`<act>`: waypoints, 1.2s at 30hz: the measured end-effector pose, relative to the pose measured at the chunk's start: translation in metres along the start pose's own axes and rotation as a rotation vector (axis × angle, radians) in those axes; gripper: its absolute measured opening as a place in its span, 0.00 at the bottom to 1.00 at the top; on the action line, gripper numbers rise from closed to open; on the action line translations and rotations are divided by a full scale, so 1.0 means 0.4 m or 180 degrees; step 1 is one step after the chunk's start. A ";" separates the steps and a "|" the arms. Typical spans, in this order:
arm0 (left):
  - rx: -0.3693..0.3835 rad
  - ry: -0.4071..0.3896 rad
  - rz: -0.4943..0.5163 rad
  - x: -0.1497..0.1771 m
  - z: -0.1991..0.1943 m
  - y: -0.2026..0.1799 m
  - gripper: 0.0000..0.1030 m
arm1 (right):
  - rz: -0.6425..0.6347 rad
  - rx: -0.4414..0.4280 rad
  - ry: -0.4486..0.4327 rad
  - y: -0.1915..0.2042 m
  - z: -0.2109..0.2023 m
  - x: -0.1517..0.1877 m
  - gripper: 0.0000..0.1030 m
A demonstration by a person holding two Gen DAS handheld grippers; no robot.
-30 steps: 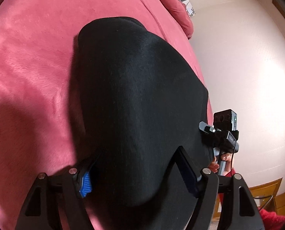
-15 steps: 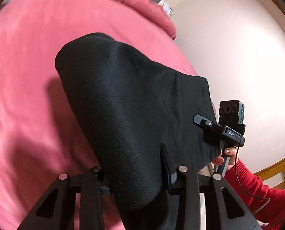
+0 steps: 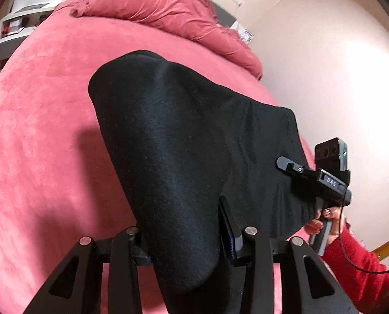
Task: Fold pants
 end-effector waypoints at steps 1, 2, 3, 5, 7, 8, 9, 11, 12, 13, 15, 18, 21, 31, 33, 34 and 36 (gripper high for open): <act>-0.0042 0.0065 -0.0044 0.003 0.024 0.016 0.39 | 0.0039 0.0037 0.0037 -0.026 0.002 -0.002 0.48; -0.0071 0.0104 -0.0069 0.006 0.035 0.039 0.41 | 0.0081 0.0088 0.0073 -0.043 0.021 -0.002 0.48; -0.0141 0.0137 -0.0098 0.013 0.053 0.058 0.45 | 0.0128 0.0146 0.0094 -0.061 0.035 0.003 0.48; -0.0121 0.0097 -0.0217 0.026 0.062 0.110 0.54 | 0.0280 0.0144 0.0039 -0.098 0.042 0.015 0.52; -0.0033 0.0048 -0.0380 0.044 0.063 0.129 0.62 | 0.0373 0.0169 -0.0054 -0.120 0.031 0.025 0.61; -0.0037 0.0029 -0.0469 0.057 0.057 0.152 0.66 | 0.0422 0.0190 -0.0123 -0.136 0.019 0.030 0.63; -0.0020 0.0017 -0.0523 0.071 0.055 0.180 0.67 | 0.0444 0.0134 -0.0153 -0.141 0.012 0.037 0.64; 0.0048 -0.0043 -0.0624 0.100 0.041 0.201 0.67 | 0.0421 0.0150 -0.0193 -0.137 -0.003 0.048 0.64; 0.0037 -0.0100 -0.0641 0.120 0.026 0.207 0.67 | 0.0374 0.0215 -0.0200 -0.133 -0.012 0.054 0.66; 0.0006 -0.0140 -0.0646 0.131 0.019 0.208 0.67 | 0.0354 0.0252 -0.0207 -0.133 -0.015 0.053 0.67; -0.0098 -0.0237 -0.0657 0.160 -0.005 0.211 0.67 | 0.0382 0.0288 -0.0247 -0.132 -0.021 0.058 0.67; -0.0271 -0.0394 -0.0623 0.223 -0.038 0.202 0.67 | 0.0425 0.0377 -0.0339 -0.120 -0.038 0.082 0.67; -0.0439 -0.0500 -0.0538 0.268 -0.062 0.193 0.68 | 0.0525 0.0519 -0.0501 -0.121 -0.099 0.126 0.69; -0.0947 -0.0600 -0.0595 0.374 -0.119 0.101 0.67 | 0.0745 0.1351 -0.0829 -0.067 -0.292 0.317 0.70; -0.1141 -0.0510 -0.0534 0.410 -0.115 0.076 0.67 | 0.0638 0.1447 -0.0785 -0.038 -0.299 0.358 0.70; -0.1184 -0.0460 -0.0517 0.429 -0.115 0.068 0.67 | 0.0582 0.1461 -0.0751 -0.021 -0.298 0.373 0.70; -0.1271 -0.0398 -0.0516 0.469 -0.113 0.052 0.67 | 0.0449 0.1580 -0.0651 0.017 -0.285 0.411 0.71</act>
Point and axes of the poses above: each gripper's, at about its wrist camera, not at the fingertips, and z roughly the way its jaws point, y to its left, x to its underside, the point moved 1 cm from there along z, roughly the way its jaws point, and after that the axes turned 7 degrees about -x, right-handed, at the moved point
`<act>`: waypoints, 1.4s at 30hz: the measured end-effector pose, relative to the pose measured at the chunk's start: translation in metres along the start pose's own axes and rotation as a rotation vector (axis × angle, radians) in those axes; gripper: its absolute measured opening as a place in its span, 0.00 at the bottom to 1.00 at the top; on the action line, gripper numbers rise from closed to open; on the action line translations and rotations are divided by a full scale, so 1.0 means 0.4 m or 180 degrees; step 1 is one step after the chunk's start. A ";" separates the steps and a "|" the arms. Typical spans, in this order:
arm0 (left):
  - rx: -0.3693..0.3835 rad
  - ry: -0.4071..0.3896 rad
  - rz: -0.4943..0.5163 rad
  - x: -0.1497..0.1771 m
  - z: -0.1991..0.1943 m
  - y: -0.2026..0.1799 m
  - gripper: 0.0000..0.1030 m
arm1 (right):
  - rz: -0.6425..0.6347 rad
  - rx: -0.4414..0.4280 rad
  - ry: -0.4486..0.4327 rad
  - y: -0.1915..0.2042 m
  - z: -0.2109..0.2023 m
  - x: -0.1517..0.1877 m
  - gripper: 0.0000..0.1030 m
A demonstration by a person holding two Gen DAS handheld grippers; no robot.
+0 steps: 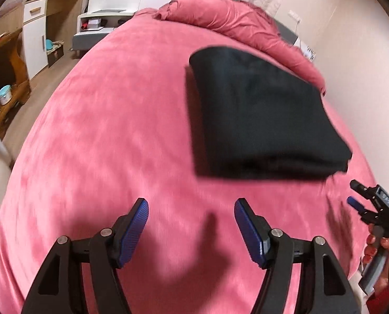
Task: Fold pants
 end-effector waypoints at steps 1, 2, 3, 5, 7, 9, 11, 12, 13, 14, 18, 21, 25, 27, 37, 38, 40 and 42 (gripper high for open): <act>-0.0074 -0.0001 0.0008 0.023 -0.007 -0.004 0.67 | -0.0053 0.0061 0.0032 0.013 -0.002 0.016 0.72; -0.0170 -0.0015 0.0021 0.034 -0.010 -0.016 0.67 | -0.0124 0.0136 0.0074 0.031 -0.004 0.036 0.73; -0.0302 -0.0030 0.0031 0.049 -0.015 -0.021 0.67 | -0.0197 0.0199 0.0102 0.047 -0.002 0.054 0.73; -0.0619 -0.0067 0.0061 0.080 -0.022 -0.038 0.67 | -0.0326 0.0333 0.0148 0.079 -0.004 0.095 0.76; -0.0805 -0.0099 0.0107 0.124 -0.039 -0.049 0.67 | -0.0366 0.0351 0.0180 0.102 -0.005 0.129 0.81; -0.0804 -0.0079 0.0140 0.158 -0.051 -0.064 0.67 | -0.0436 0.0265 0.0226 0.134 -0.009 0.165 0.86; -0.0796 -0.0098 0.0207 0.176 -0.072 -0.082 0.67 | -0.0556 0.0232 0.0248 0.160 -0.022 0.196 0.92; -0.0826 -0.0138 0.0246 0.178 -0.083 -0.091 0.67 | -0.0673 0.0211 0.0251 0.183 -0.029 0.211 0.96; -0.0903 -0.0210 0.0307 0.179 -0.101 -0.105 0.67 | -0.0737 0.0206 0.0241 0.194 -0.036 0.223 1.00; -0.0950 -0.0287 0.0364 0.190 -0.128 -0.112 0.67 | -0.0824 0.0192 0.0214 0.210 -0.048 0.234 1.00; -0.0891 -0.0446 0.0381 0.178 -0.192 -0.134 0.67 | -0.1041 0.0182 0.0050 0.263 -0.094 0.249 1.00; -0.0789 -0.0495 0.0266 0.177 -0.236 -0.133 0.67 | -0.1148 0.0217 -0.0070 0.293 -0.125 0.254 1.00; -0.0671 -0.0461 0.0152 0.155 -0.255 -0.134 0.67 | -0.1285 0.0204 -0.0211 0.332 -0.171 0.252 1.00; -0.0625 -0.0430 0.0111 0.153 -0.267 -0.135 0.67 | -0.1318 0.0184 -0.0270 0.349 -0.190 0.253 1.00; -0.0685 -0.0635 0.0239 0.161 -0.340 -0.176 0.67 | -0.1345 0.0242 -0.0537 0.389 -0.272 0.264 1.00; -0.0660 -0.0635 0.0237 0.162 -0.343 -0.181 0.67 | -0.1362 0.0234 -0.0540 0.390 -0.275 0.265 1.00; -0.0626 -0.0635 0.0242 0.162 -0.347 -0.186 0.67 | -0.1386 0.0242 -0.0543 0.391 -0.280 0.267 1.00; -0.0603 -0.0643 0.0270 0.164 -0.350 -0.193 0.67 | -0.1402 0.0264 -0.0550 0.391 -0.285 0.272 1.00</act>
Point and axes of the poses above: each gripper's, at about its wrist camera, not at the fingertips, and z roughly the way its jaws point, y to its left, x to its underside, the point moved 1 cm from there along z, roughly the way its jaws point, and after that the axes turned 7 degrees about -x, right-handed, at the moved point
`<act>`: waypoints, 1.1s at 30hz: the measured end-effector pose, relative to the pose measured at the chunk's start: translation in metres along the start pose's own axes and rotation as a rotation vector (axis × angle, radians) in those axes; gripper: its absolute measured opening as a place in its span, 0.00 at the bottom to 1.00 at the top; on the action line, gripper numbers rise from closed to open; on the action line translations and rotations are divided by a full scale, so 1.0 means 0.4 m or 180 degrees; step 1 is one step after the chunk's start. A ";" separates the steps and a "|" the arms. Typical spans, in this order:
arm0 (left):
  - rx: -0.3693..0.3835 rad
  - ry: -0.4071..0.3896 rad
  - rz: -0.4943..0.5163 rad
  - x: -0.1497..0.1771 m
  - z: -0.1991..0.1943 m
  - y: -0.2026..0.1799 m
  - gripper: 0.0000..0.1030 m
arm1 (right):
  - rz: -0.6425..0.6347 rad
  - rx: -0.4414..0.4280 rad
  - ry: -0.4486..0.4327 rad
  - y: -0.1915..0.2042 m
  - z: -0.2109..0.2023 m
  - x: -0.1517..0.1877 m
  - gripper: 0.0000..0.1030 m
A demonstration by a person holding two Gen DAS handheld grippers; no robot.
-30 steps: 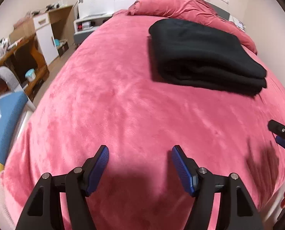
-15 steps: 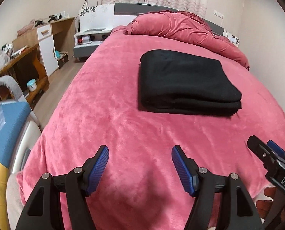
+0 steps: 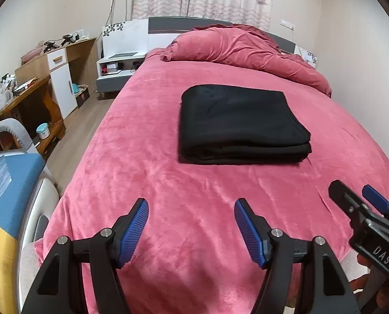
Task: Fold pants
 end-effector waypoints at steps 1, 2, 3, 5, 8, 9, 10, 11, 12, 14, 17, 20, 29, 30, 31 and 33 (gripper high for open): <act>0.0003 -0.0009 0.0011 0.000 -0.001 -0.002 0.67 | -0.0002 0.0004 -0.0011 0.001 -0.004 0.001 1.00; -0.0004 -0.0022 0.0022 0.001 -0.003 -0.005 0.67 | -0.0005 0.0003 -0.0017 0.002 -0.006 0.001 1.00; -0.0023 -0.0037 0.0036 0.002 -0.005 -0.006 0.67 | -0.0008 0.0011 -0.0021 0.002 -0.008 0.002 1.00; -0.0040 -0.0055 0.0047 0.003 -0.008 -0.009 0.67 | -0.0001 0.0003 -0.0030 0.001 -0.010 0.003 1.00; -0.0015 -0.0041 0.0053 0.004 -0.008 -0.011 0.67 | -0.0022 0.0006 -0.0028 0.002 -0.011 0.002 1.00; -0.0006 -0.0038 0.0048 0.004 -0.008 -0.011 0.67 | -0.0038 0.0003 -0.0022 0.004 -0.011 0.003 1.00; -0.0002 -0.0036 0.0045 0.004 -0.008 -0.011 0.67 | -0.0049 0.0006 -0.0015 0.004 -0.010 0.004 1.00; -0.0005 -0.0034 0.0041 0.004 -0.008 -0.011 0.67 | -0.0064 0.0004 -0.0010 0.006 -0.010 0.005 1.00; -0.0003 -0.0033 0.0040 0.004 -0.007 -0.010 0.67 | -0.0072 -0.0007 -0.0010 0.007 -0.010 0.006 1.00; 0.0003 -0.0020 0.0036 0.004 -0.006 -0.011 0.67 | -0.0091 0.0003 -0.0001 0.009 -0.009 0.007 1.00; 0.0007 -0.0015 0.0025 0.005 -0.006 -0.011 0.67 | -0.0103 0.0012 0.0006 0.006 -0.008 0.008 1.00; 0.0005 -0.0021 0.0021 0.005 -0.007 -0.011 0.67 | -0.0090 0.0018 0.0016 0.003 -0.007 0.010 1.00; 0.0000 -0.0091 0.0049 0.006 -0.020 -0.018 0.67 | -0.0055 0.0149 0.0006 -0.016 -0.007 0.010 1.00; -0.0005 -0.0095 0.0051 0.007 -0.020 -0.018 0.67 | -0.0048 0.0151 0.0005 -0.019 -0.008 0.009 1.00; -0.0010 -0.0093 0.0054 0.007 -0.020 -0.018 0.67 | -0.0049 0.0162 0.0004 -0.020 -0.008 0.009 1.00; -0.0006 -0.0093 0.0047 0.007 -0.020 -0.018 0.67 | -0.0049 0.0173 0.0007 -0.023 -0.008 0.009 1.00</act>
Point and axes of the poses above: each gripper's, at about its wrist camera, not at the fingertips, and z roughly the way its jaws point, y to its left, x to its underside, the point moved 1 cm from there along z, roughly the way its jaws point, and after that the axes turned 7 degrees about -x, right-handed, at the moved point
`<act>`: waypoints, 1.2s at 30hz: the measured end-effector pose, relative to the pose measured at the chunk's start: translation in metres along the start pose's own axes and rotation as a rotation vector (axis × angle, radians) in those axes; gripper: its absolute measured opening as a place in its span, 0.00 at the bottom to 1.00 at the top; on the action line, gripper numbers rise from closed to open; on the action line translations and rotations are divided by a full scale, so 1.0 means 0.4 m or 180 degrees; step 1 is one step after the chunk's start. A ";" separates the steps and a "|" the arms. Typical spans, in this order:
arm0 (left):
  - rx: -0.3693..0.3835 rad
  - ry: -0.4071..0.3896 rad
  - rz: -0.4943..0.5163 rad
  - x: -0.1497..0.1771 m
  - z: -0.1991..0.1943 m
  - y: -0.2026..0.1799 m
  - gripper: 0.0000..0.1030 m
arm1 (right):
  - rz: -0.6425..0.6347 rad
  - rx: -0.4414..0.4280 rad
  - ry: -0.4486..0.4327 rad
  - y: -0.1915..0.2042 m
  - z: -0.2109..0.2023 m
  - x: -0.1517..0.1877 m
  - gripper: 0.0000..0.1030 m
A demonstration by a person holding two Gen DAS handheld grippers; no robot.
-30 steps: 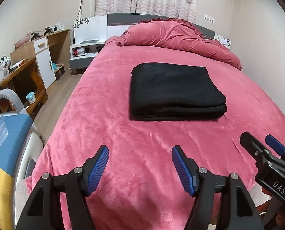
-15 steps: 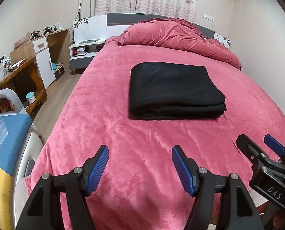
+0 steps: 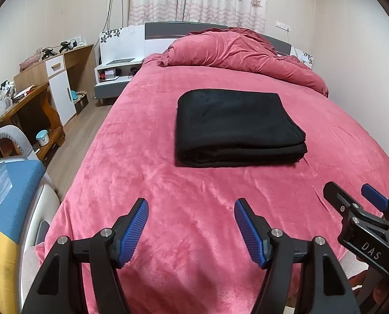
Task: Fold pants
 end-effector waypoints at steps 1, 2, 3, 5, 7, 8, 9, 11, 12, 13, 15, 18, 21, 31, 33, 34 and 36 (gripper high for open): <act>-0.0002 0.0003 -0.0005 0.000 0.001 0.000 0.67 | 0.0007 -0.0001 -0.0001 -0.001 0.000 0.001 1.00; -0.0005 0.0006 0.0002 0.000 0.001 0.000 0.67 | 0.0009 -0.0008 0.0001 -0.002 0.000 0.000 1.00; -0.0003 0.0011 -0.0001 -0.001 0.001 0.001 0.67 | 0.0016 -0.0014 0.0007 -0.003 0.001 0.000 1.00; -0.0001 0.0016 -0.0008 0.000 0.001 0.000 0.67 | 0.0016 -0.0015 0.0009 0.000 0.000 0.002 1.00; 0.0005 0.0020 -0.0005 0.001 0.001 -0.001 0.67 | 0.0002 -0.0011 0.0017 0.002 0.001 0.002 1.00; 0.0004 0.0019 -0.0006 0.001 0.001 0.000 0.67 | 0.0004 -0.0011 0.0015 0.005 0.000 0.003 1.00; 0.0001 0.0023 -0.0003 0.000 0.001 0.000 0.67 | 0.0004 -0.0015 0.0023 0.005 0.001 0.003 1.00; 0.0009 0.0025 -0.0010 0.001 0.000 0.001 0.67 | 0.0016 -0.0008 0.0028 0.004 0.002 0.004 1.00; 0.0005 0.0023 -0.0011 0.002 0.000 0.001 0.67 | 0.0024 -0.0014 0.0029 0.004 0.001 0.005 1.00; -0.0001 0.0029 -0.0008 0.002 0.000 0.001 0.67 | 0.0035 -0.0014 0.0037 0.002 0.002 0.005 1.00; 0.0007 0.0038 -0.0008 0.001 0.000 0.002 0.67 | 0.0052 -0.0014 0.0040 0.000 0.002 0.006 1.00; 0.0004 0.0043 -0.0007 0.001 -0.001 0.003 0.67 | 0.0048 -0.0009 0.0040 0.000 0.002 0.006 1.00; -0.0006 0.0040 -0.0006 0.001 -0.002 0.003 0.67 | 0.0044 -0.0021 0.0047 0.000 0.003 0.006 1.00; -0.0022 0.0045 -0.0020 -0.001 -0.001 -0.005 0.67 | 0.0061 -0.0017 0.0067 -0.004 0.005 0.008 1.00; -0.0032 0.0054 -0.0021 -0.001 0.000 -0.007 0.67 | 0.0059 -0.0015 0.0080 -0.004 0.006 0.008 1.00; -0.0031 0.0060 -0.0025 -0.002 0.001 -0.007 0.67 | 0.0059 -0.0008 0.0081 -0.003 0.005 0.008 1.00; -0.0036 0.0063 -0.0037 0.000 0.001 -0.008 0.67 | 0.0064 -0.0019 0.0084 -0.004 0.006 0.010 1.00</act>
Point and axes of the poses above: each gripper's, at about its wrist camera, not at the fingertips, and z roughly the way its jaws point, y to its left, x to its underside, the point moved 1 cm from there along z, roughly the way its jaws point, and after that the axes turned 7 degrees about -x, right-handed, at the moved point
